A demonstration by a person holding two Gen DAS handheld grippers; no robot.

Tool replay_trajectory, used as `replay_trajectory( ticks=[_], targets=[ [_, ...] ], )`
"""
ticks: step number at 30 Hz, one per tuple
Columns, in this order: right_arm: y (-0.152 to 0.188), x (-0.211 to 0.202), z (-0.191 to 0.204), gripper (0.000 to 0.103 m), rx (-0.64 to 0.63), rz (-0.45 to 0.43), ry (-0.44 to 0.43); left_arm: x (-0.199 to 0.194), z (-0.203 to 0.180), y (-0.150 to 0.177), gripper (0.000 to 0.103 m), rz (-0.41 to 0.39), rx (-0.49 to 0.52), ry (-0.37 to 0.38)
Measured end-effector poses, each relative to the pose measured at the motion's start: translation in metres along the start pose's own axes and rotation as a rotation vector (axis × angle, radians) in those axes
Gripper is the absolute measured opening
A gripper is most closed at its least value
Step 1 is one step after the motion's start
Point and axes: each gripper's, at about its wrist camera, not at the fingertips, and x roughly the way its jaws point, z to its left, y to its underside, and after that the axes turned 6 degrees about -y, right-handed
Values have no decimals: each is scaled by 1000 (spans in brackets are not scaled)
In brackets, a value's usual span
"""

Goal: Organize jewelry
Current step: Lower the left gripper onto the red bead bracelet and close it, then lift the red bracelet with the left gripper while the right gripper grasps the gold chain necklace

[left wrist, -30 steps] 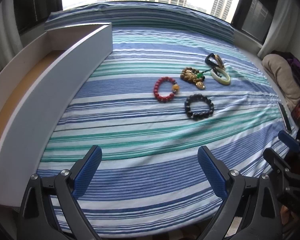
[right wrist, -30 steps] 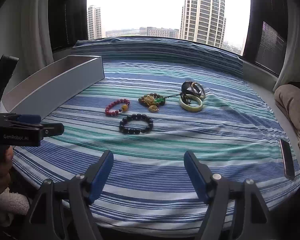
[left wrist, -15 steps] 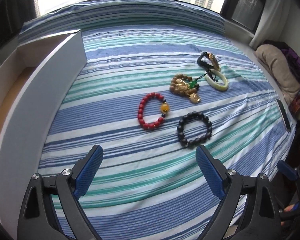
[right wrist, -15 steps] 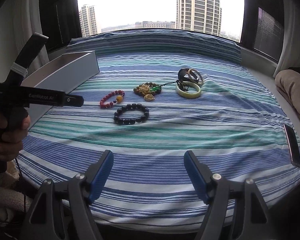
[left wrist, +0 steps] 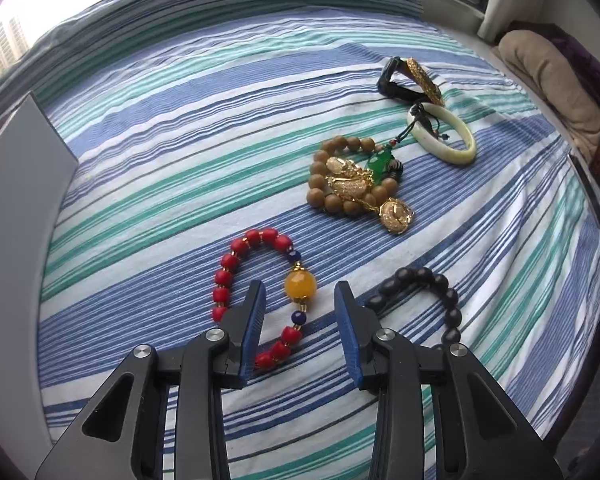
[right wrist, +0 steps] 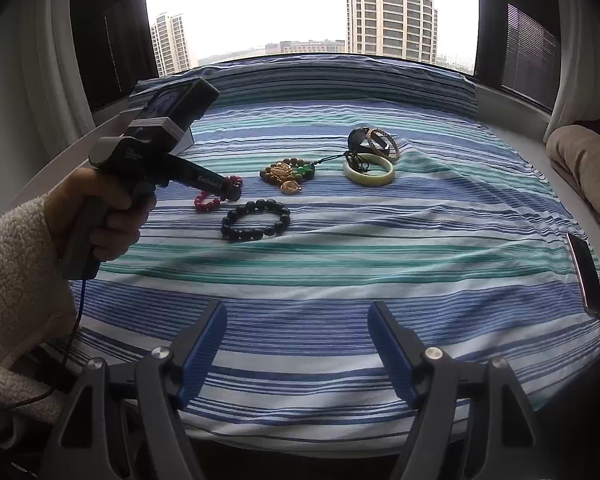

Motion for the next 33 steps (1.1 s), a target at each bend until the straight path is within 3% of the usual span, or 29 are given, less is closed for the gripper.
replay_trajectory(
  ticks=[4, 11, 13, 17, 27, 33],
  targets=[
    [-2, 2, -4, 74, 15, 0, -1, 6, -7, -1, 31, 17, 31, 5],
    [-2, 5, -9, 74, 35, 8, -10, 9, -12, -5, 31, -4, 35, -16],
    [-1, 6, -12, 74, 46, 12, -14, 9, -12, -5, 16, -8, 35, -20],
    [-2, 8, -19, 74, 91, 24, -37, 6, -5, -1, 15, 5, -9, 1],
    [-17, 25, -43, 74, 178, 81, -98, -47, 33, 51, 15, -20, -104, 13],
    [-69, 55, -52, 74, 156, 129, -244, -79, 46, 87, 15, -37, -134, 31]
  ],
)
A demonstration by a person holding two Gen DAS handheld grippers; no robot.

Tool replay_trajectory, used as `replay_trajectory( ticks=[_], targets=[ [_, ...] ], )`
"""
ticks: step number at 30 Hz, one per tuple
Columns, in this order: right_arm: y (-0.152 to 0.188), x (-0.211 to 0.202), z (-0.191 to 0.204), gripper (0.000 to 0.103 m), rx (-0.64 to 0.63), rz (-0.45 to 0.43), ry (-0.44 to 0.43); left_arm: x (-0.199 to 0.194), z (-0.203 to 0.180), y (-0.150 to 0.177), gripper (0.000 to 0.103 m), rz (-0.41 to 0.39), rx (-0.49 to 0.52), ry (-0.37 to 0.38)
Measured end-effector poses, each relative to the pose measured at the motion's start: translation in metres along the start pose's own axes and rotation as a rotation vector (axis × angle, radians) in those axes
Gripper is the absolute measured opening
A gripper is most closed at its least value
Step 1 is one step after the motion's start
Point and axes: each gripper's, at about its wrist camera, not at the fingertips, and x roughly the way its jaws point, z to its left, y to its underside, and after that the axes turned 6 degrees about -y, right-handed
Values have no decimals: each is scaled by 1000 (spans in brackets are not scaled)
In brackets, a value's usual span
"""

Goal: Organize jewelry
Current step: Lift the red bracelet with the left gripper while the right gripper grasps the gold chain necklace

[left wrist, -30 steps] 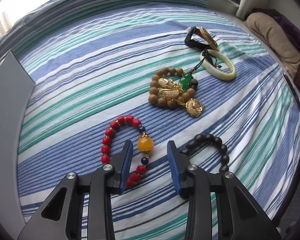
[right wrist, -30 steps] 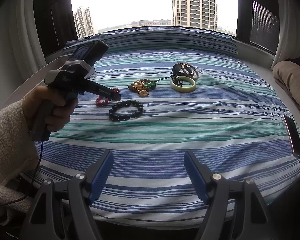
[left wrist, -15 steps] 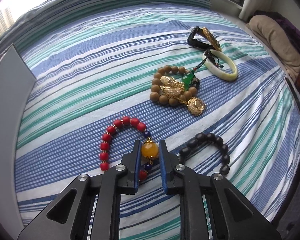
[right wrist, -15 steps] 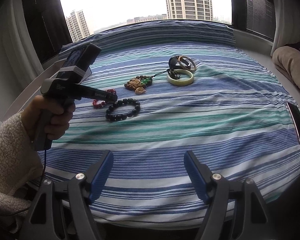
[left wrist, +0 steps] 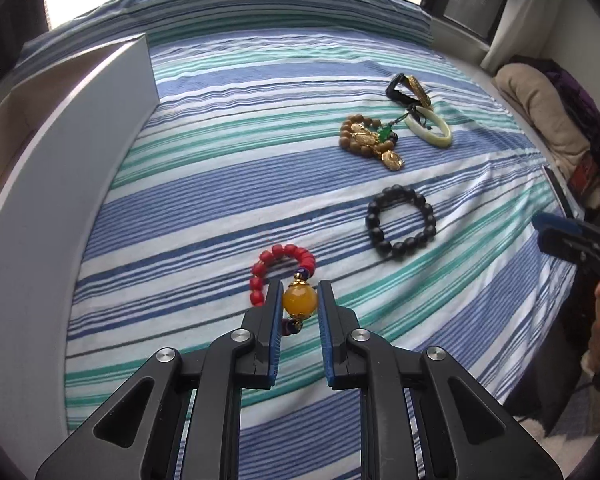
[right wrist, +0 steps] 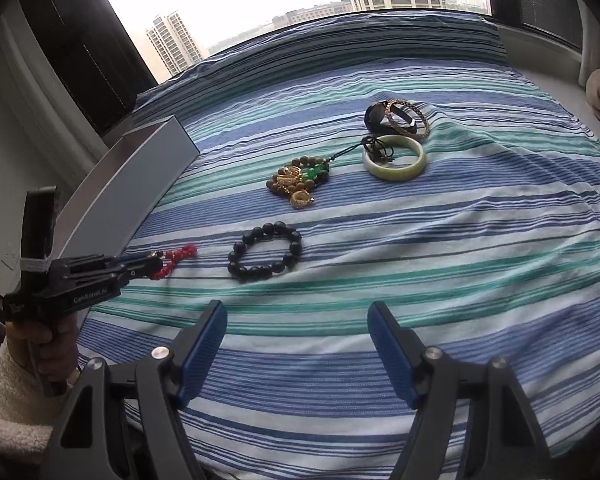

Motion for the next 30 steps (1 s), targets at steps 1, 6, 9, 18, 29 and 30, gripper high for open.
replay_trajectory(
  ticks=[1, 6, 9, 18, 29, 30],
  targets=[
    [-14, 9, -1, 72, 1, 20, -20, -3, 2, 4, 15, 3, -8, 5],
    [-87, 73, -6, 39, 25, 122, -58, -13, 8, 15, 15, 7, -54, 24],
    [-119, 118, -13, 38, 84, 181, -61, -17, 15, 20, 15, 9, -90, 32],
    [-140, 194, -7, 38, 85, 329, 57, -19, 28, 27, 15, 6, -129, 50],
    [-146, 159, 10, 26, 40, 268, 35, -31, 36, 26, 15, 3, -174, 50],
    [-147, 150, 13, 26, 39, 256, 21, -34, 36, 25, 15, 2, -180, 50]
  ],
)
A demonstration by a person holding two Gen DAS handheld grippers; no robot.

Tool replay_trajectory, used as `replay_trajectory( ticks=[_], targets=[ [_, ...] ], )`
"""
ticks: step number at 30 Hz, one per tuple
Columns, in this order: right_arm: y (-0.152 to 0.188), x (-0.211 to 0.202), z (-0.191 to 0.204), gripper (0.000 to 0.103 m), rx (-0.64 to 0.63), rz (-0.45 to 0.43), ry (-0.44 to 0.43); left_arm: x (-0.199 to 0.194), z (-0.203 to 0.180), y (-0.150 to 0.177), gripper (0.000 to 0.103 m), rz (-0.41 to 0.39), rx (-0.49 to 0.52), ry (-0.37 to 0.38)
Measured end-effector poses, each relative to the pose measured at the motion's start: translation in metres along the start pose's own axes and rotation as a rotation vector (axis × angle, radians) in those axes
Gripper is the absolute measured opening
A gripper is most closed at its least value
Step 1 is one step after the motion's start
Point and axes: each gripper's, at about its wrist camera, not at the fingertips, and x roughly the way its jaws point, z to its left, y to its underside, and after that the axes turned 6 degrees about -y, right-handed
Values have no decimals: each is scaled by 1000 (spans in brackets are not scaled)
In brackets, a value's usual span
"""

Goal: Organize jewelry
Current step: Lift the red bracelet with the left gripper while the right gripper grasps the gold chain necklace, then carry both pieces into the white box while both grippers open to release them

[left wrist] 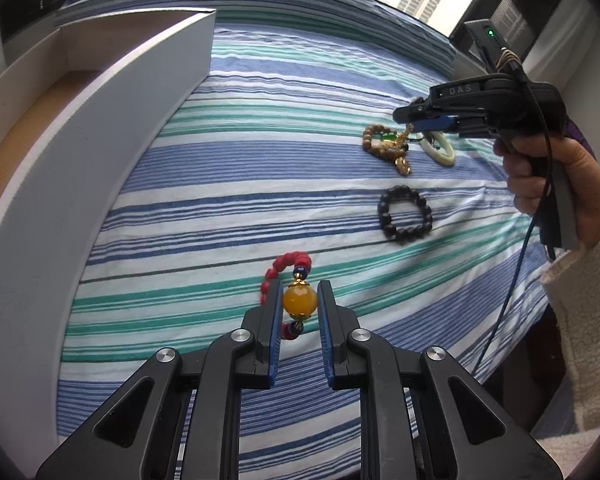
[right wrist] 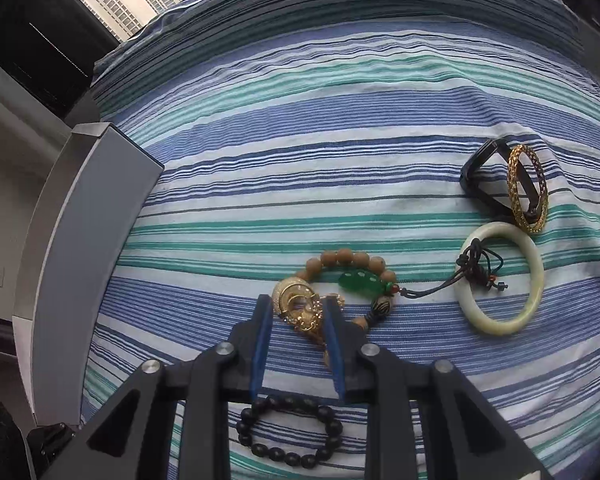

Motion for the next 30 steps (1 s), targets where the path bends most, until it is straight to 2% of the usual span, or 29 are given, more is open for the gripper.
replay_trajectory(
  ticks=[9, 15, 25, 30],
  targets=[
    [11, -76, 36, 26, -87, -94, -94, -41, 5, -12, 15, -19, -74, 24],
    [12, -119, 80, 26, -190, -145, -145, -86, 17, -23, 15, -77, -103, 30],
    [0, -141, 181, 26, -360, -163, -261, -153, 68, -51, 15, -132, -220, 18],
    [-16, -136, 239, 26, -434, -168, -326, -182, 107, -65, 15, -205, -299, -61]
  ],
)
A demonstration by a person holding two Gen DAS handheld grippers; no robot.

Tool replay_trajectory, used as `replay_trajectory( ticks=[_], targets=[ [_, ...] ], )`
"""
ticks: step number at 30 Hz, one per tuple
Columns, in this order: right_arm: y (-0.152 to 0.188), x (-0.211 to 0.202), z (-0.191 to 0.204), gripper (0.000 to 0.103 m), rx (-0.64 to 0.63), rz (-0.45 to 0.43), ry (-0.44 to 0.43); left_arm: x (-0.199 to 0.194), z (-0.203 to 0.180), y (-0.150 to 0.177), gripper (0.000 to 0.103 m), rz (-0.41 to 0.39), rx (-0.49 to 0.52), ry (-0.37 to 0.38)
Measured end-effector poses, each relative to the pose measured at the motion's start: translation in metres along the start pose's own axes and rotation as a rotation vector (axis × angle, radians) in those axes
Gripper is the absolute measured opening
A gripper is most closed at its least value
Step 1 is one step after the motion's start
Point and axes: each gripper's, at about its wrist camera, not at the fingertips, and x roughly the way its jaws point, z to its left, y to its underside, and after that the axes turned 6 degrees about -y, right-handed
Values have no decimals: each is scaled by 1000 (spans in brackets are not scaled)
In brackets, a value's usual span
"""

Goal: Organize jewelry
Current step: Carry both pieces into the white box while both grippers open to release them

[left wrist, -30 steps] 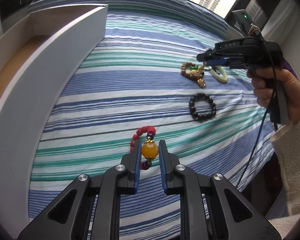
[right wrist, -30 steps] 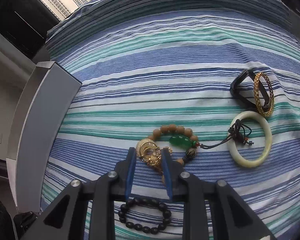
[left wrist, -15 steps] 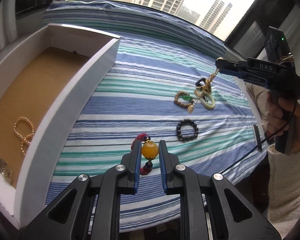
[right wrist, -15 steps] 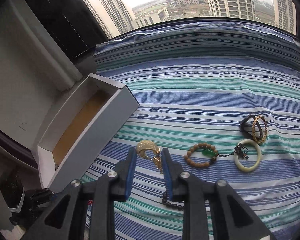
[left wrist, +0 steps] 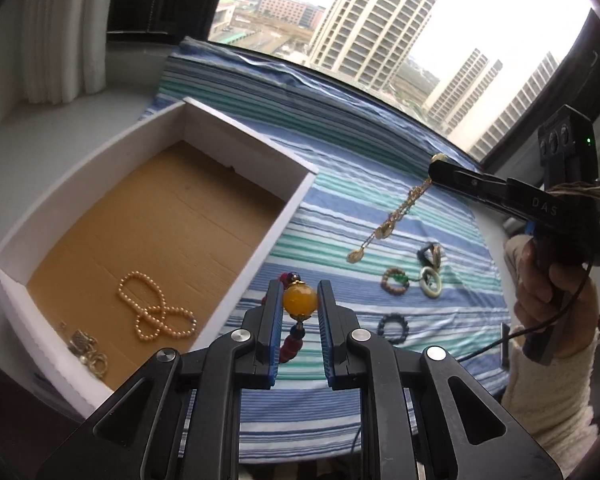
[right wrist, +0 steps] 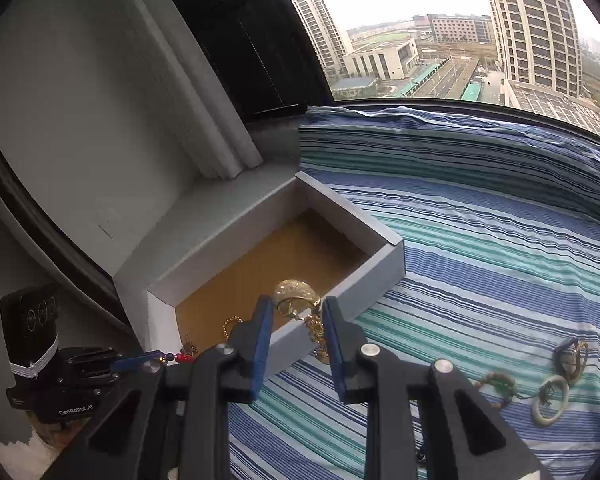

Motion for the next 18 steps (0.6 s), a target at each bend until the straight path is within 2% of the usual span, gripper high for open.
replay_trajectory(
  ticks=[5, 10, 15, 18],
  targets=[
    [-25, 37, 33, 26, -46, 12, -74, 11, 35, -17, 15, -32, -70, -94],
    [-36, 86, 52, 26, -93, 45, -106, 59, 61, -31, 15, -11, -100, -164],
    [-37, 151, 53, 26, -106, 106, -76, 119, 85, -35, 15, 48, -128, -221],
    [-31, 193, 43, 26, -113, 171, -40, 149, 94, -29, 15, 95, -143, -243]
  ],
)
